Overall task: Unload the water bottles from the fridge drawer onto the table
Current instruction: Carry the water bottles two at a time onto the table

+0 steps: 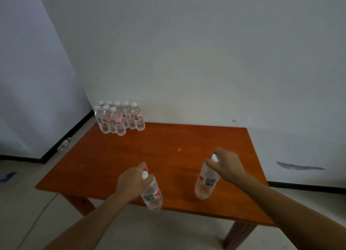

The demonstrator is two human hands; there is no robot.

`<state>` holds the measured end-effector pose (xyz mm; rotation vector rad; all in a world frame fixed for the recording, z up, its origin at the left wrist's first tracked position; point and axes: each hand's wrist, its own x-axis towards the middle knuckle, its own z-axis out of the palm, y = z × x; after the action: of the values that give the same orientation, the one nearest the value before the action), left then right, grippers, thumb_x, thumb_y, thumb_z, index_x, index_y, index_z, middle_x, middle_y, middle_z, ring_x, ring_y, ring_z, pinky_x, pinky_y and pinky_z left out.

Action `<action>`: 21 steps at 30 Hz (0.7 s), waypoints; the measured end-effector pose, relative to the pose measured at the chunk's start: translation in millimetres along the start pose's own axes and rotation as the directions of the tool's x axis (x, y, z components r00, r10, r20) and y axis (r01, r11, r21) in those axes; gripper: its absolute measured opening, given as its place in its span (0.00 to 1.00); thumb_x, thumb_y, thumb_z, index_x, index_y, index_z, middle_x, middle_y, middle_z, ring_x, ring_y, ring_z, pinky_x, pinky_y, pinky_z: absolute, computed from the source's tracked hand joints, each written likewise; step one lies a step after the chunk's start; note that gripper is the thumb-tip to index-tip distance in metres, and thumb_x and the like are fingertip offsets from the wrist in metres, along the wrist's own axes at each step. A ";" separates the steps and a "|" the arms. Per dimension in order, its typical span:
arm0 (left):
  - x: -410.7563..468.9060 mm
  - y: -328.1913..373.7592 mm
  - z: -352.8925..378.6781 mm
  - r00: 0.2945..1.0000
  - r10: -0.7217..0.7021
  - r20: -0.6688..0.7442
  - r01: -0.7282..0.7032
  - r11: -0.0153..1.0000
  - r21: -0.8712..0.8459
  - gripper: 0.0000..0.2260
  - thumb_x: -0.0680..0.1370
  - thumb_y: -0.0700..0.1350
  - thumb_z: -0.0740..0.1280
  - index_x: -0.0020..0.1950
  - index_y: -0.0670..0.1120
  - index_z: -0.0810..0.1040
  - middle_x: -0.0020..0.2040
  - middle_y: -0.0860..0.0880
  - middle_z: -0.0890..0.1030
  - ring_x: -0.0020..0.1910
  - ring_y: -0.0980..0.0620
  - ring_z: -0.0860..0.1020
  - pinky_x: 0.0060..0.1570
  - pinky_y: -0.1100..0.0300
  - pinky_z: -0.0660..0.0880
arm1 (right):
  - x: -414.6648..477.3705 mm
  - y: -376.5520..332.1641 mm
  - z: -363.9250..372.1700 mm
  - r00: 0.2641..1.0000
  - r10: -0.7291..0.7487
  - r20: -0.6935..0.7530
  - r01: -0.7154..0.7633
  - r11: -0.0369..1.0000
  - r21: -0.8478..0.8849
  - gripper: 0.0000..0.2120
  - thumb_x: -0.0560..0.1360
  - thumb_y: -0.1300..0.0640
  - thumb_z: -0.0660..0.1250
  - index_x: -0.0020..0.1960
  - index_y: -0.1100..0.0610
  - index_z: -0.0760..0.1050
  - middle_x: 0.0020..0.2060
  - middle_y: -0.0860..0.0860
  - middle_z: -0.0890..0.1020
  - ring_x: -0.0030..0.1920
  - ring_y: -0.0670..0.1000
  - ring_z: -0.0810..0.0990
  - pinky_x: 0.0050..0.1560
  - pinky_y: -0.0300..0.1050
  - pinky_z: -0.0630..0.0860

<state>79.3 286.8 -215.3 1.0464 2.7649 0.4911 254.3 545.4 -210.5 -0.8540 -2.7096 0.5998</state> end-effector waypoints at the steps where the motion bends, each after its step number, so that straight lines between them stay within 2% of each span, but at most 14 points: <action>1: 13.4 -10.7 -3.1 1.000 -0.009 0.002 0.009 1.000 -0.006 0.08 0.77 0.56 0.64 0.47 0.53 0.70 0.39 0.55 0.78 0.37 0.57 0.77 0.35 0.63 0.75 | 15.5 -6.8 7.4 1.000 -0.003 0.006 0.003 1.000 -0.003 0.12 0.75 0.42 0.67 0.46 0.49 0.70 0.37 0.44 0.75 0.35 0.41 0.75 0.33 0.33 0.70; 3: 40.5 -30.6 -7.3 1.000 -0.015 0.014 0.016 1.000 -0.009 0.08 0.77 0.56 0.64 0.47 0.53 0.70 0.39 0.55 0.78 0.37 0.58 0.77 0.36 0.62 0.76 | 45.2 -17.6 24.3 1.000 -0.011 0.014 0.011 1.000 -0.007 0.12 0.75 0.42 0.67 0.46 0.49 0.70 0.37 0.44 0.75 0.35 0.41 0.75 0.33 0.33 0.70; 8: 119.6 -75.3 -11.5 0.999 0.017 0.043 -0.019 0.999 0.048 0.09 0.77 0.57 0.64 0.47 0.54 0.70 0.40 0.55 0.77 0.37 0.59 0.76 0.36 0.66 0.73 | 130.0 -38.9 70.7 0.999 -0.034 0.021 0.034 0.999 0.004 0.11 0.75 0.43 0.66 0.46 0.49 0.69 0.38 0.44 0.75 0.36 0.41 0.74 0.34 0.32 0.68; 14: 217.2 -126.2 -35.4 0.989 0.068 0.128 -0.086 0.986 0.141 0.10 0.76 0.60 0.62 0.48 0.55 0.70 0.42 0.56 0.78 0.39 0.58 0.77 0.43 0.59 0.78 | 245.7 -78.5 115.5 0.998 0.003 0.059 -0.007 0.998 0.060 0.11 0.76 0.44 0.66 0.49 0.49 0.70 0.43 0.46 0.78 0.41 0.45 0.78 0.38 0.35 0.76; 18: 283.2 -153.8 -55.6 0.995 0.072 0.072 -0.082 0.986 0.146 0.10 0.76 0.58 0.64 0.49 0.54 0.72 0.42 0.55 0.78 0.39 0.57 0.77 0.41 0.59 0.76 | 308.2 -106.1 130.5 1.000 -0.001 0.024 -0.001 0.997 0.081 0.10 0.77 0.45 0.66 0.50 0.51 0.71 0.42 0.47 0.76 0.39 0.46 0.75 0.32 0.31 0.64; 21: 331.7 -174.3 -61.5 0.993 0.093 0.074 -0.104 0.981 0.161 0.11 0.77 0.58 0.64 0.51 0.52 0.73 0.44 0.54 0.79 0.41 0.56 0.77 0.41 0.59 0.76 | 351.0 -123.8 142.5 0.999 0.034 0.008 -0.035 0.995 0.090 0.13 0.77 0.45 0.66 0.54 0.53 0.72 0.45 0.49 0.78 0.41 0.48 0.76 0.35 0.35 0.71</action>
<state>-291.3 369.1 -225.4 1.2166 2.7439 0.2371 -136.3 615.9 -246.1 -0.8787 -2.6560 0.7274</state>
